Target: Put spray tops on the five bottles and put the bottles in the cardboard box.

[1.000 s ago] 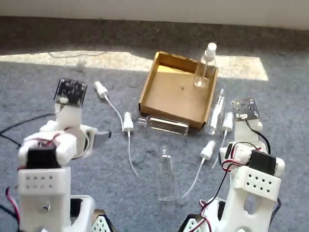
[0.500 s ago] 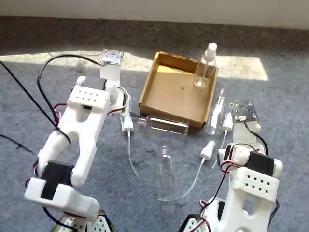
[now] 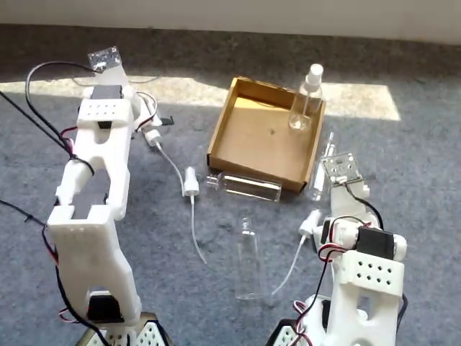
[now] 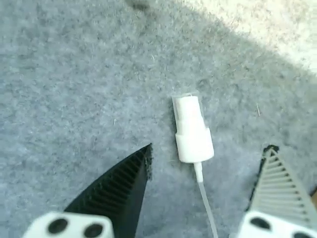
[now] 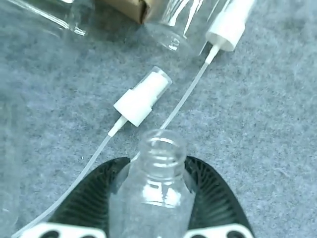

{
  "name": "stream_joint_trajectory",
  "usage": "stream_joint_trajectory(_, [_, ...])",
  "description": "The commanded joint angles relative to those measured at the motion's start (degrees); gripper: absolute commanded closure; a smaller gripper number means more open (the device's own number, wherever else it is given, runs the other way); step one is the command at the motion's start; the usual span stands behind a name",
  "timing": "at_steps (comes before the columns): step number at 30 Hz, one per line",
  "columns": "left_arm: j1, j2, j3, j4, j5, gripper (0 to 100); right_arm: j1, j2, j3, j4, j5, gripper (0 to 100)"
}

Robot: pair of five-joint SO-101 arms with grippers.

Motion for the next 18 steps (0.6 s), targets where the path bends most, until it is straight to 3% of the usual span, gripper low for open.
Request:
stream_joint_trajectory(1, [-0.8,6.9,-10.0,-0.4,0.5,69,-0.4,-0.6,-0.2,0.1,-0.6,99.5])
stream_joint_trajectory(10, [-0.7,16.8,-21.8,7.2,2.4,69,-0.1,-0.6,-0.2,0.2,-0.6,99.5])
stream_joint_trajectory(18, [-0.6,22.1,-27.0,7.6,2.4,77,-0.1,-0.6,-0.1,0.3,-0.4,99.5])
